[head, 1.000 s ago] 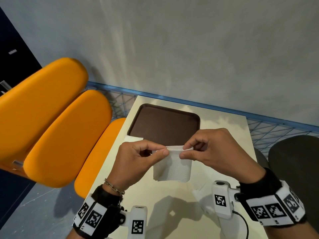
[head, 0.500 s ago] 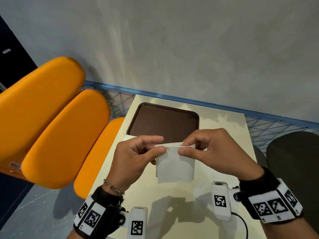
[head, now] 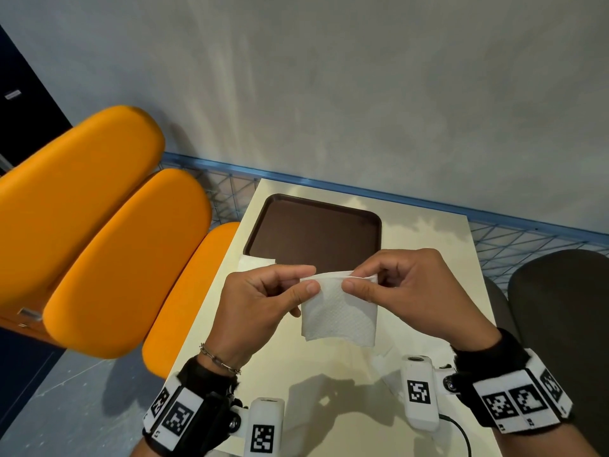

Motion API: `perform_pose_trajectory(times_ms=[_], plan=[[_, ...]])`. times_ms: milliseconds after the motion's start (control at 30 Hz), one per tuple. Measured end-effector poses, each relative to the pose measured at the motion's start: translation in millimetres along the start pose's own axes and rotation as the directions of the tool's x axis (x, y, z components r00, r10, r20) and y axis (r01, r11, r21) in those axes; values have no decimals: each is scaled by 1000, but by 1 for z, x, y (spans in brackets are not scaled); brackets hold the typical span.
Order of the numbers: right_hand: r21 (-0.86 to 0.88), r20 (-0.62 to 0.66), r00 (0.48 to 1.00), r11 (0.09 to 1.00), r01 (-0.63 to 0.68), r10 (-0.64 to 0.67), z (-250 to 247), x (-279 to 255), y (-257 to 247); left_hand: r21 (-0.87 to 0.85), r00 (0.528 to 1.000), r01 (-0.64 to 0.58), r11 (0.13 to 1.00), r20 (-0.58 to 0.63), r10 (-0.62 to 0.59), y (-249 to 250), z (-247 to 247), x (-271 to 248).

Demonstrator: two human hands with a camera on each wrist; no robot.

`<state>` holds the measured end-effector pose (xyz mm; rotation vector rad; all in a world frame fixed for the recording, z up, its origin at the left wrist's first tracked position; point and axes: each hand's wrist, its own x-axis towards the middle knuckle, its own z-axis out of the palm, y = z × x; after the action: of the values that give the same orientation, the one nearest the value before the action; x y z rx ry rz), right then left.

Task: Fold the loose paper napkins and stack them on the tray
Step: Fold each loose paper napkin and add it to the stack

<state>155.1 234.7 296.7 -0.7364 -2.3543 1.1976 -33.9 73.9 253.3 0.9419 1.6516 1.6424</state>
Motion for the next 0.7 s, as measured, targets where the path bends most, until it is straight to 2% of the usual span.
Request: perform_pose_trajectory(times_ms=[367, 700], plan=[[15, -15, 1000, 1000, -1, 1, 5, -10, -5, -72, 995, 87, 994, -48, -91, -3, 0, -5], [149, -75, 996, 988, -37, 48, 5, -15, -1, -86, 995, 81, 993, -59, -86, 2, 7, -10]])
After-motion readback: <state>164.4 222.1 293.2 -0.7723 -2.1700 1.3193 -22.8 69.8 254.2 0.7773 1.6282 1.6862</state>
